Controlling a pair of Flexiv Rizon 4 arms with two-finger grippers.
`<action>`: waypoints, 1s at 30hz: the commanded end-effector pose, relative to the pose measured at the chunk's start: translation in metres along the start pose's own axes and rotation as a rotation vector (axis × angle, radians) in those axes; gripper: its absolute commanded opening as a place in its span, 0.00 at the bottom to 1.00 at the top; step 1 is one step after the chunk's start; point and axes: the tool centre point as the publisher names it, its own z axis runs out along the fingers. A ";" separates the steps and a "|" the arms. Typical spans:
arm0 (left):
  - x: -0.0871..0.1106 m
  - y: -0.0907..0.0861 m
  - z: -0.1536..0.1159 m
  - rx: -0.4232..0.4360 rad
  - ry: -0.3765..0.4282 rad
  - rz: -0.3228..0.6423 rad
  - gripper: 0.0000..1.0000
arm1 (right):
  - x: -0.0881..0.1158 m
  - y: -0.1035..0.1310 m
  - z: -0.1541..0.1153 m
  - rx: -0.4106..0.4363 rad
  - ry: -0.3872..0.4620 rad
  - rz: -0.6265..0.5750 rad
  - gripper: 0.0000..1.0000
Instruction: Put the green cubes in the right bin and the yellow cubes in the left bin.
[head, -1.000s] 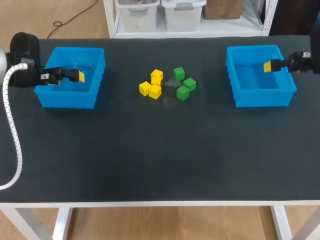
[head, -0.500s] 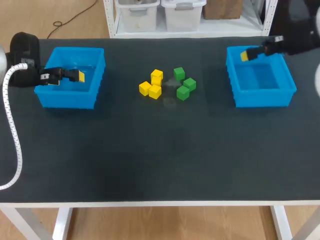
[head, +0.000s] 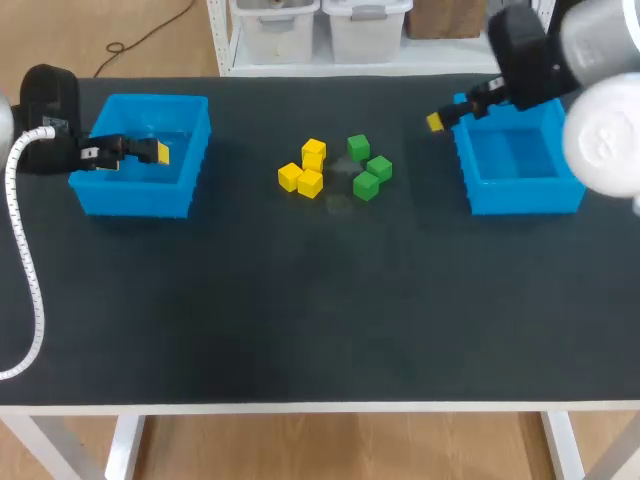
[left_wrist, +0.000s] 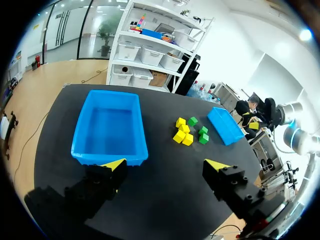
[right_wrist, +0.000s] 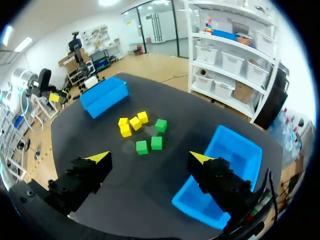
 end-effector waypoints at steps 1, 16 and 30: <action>0.000 0.000 0.000 0.000 0.000 0.000 1.00 | -0.018 -0.006 0.034 -0.046 0.093 -0.050 1.00; 0.000 0.000 0.000 0.000 0.000 0.000 1.00 | -0.021 -0.006 0.116 -0.074 0.280 -0.259 1.00; 0.000 0.000 0.000 0.000 0.000 0.000 1.00 | -0.011 -0.026 0.160 -0.005 0.398 -0.283 1.00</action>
